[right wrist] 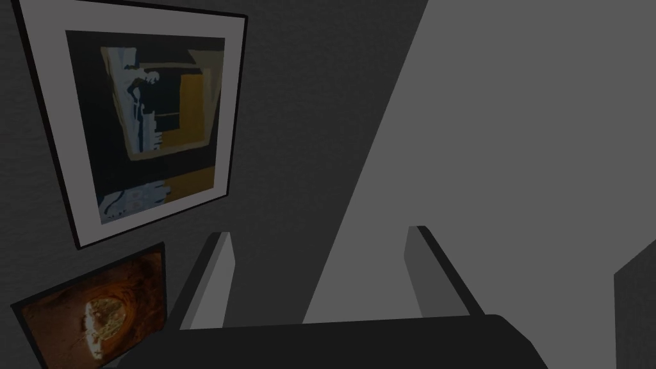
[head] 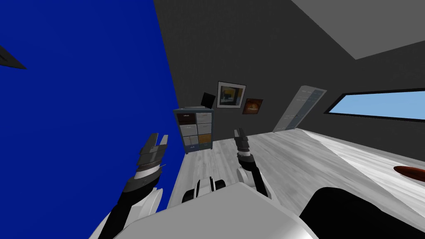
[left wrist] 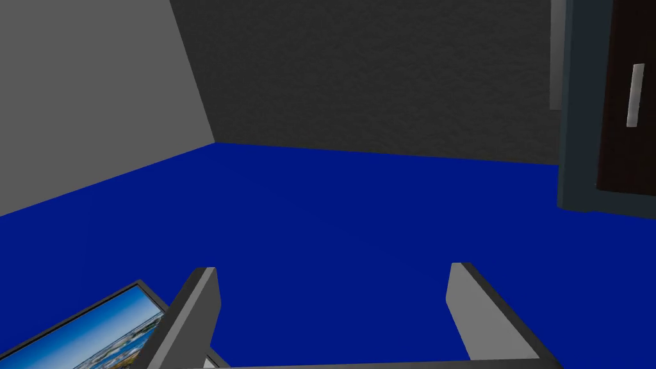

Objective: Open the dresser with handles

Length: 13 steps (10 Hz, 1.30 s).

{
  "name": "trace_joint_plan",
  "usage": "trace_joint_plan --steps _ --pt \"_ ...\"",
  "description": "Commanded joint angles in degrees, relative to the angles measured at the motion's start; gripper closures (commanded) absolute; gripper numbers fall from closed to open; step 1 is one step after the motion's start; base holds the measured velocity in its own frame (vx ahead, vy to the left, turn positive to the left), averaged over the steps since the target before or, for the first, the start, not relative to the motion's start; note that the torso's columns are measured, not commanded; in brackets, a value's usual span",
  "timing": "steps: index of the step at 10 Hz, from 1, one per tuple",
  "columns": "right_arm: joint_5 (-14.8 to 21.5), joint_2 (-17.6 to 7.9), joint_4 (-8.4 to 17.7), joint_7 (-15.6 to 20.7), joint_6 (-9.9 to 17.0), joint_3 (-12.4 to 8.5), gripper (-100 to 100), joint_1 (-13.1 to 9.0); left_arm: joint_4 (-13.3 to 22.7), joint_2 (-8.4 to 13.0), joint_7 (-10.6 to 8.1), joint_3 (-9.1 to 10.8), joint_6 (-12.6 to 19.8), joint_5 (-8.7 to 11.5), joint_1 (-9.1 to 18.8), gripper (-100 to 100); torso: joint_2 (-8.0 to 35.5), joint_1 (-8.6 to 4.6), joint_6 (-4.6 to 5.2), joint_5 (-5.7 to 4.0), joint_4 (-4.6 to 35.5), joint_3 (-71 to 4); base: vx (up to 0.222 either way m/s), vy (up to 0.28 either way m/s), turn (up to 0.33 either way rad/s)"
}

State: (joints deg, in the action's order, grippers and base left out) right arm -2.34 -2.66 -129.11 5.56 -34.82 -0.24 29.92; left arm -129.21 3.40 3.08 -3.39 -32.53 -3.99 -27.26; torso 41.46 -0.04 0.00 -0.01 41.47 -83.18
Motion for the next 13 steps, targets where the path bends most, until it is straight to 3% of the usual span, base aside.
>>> trace_joint_plan --steps 1,5,13 --pt "0.0 0.0 0.0 0.0 0.0 0.0 0 0.0 3.2 3.0 0.33 0.22 -0.3 -0.2 0.8 -100 0.4 -0.04 0.0 -0.02 0.5 -1.2 0.132 -0.062 -0.013" --pt "0.0 0.0 0.0 0.0 0.0 0.0 0 0.0 9.6 4.3 0.9 0.65 -1.2 -0.5 2.1 -100 0.7 0.03 0.0 0.0 0.8 -1.4 0.176 -0.102 -0.014" --pt "0.0 0.0 0.0 0.0 0.0 0.0 0 0.0 20.0 4.1 1.81 1.36 -2.5 -1.0 4.2 -100 0.9 0.08 0.0 0.01 0.8 -1.3 0.129 -0.071 -0.011"
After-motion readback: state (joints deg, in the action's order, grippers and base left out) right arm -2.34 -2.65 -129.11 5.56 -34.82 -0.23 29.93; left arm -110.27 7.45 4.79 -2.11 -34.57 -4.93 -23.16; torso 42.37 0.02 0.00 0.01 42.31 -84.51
